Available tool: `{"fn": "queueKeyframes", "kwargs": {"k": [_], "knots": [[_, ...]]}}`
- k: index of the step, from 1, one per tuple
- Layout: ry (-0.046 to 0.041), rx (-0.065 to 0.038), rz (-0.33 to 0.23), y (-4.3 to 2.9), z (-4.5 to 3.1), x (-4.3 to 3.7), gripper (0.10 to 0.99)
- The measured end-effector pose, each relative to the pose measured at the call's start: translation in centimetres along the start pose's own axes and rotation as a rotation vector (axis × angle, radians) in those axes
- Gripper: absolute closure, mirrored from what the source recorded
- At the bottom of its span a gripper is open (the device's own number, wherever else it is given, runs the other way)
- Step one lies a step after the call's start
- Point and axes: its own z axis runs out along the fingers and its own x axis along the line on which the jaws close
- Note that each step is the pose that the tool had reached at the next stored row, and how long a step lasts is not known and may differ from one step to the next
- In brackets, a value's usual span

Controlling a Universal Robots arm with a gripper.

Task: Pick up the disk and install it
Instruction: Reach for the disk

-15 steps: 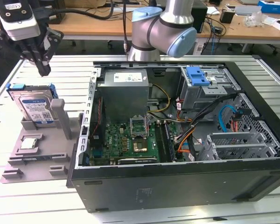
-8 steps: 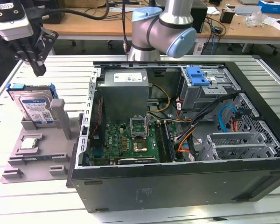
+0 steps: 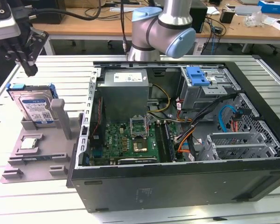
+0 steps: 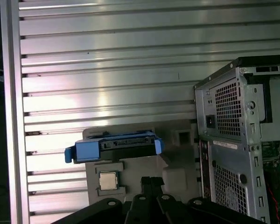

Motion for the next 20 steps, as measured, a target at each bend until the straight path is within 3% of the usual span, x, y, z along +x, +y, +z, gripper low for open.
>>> {"fn": "queueKeyframes", "kwargs": {"k": [6, 9, 13, 14, 15, 18, 20], "knots": [[0.0001, 0.0, 0.0, -0.1, -0.04, 1.38, 0.98], [0.0001, 0.0, 0.0, -0.2, -0.07, 2.68, 0.98], [0.0001, 0.0, 0.0, -0.27, -0.08, 3.57, 0.98], [0.0001, 0.0, 0.0, -0.29, -0.08, 3.97, 0.98], [0.0001, 0.0, 0.0, -0.38, -0.1, 5.21, 0.98], [0.0001, 0.0, 0.0, -0.49, -0.12, 6.61, 0.98], [0.0001, 0.0, 0.0, -0.52, -0.13, 7.09, 0.98]]}}
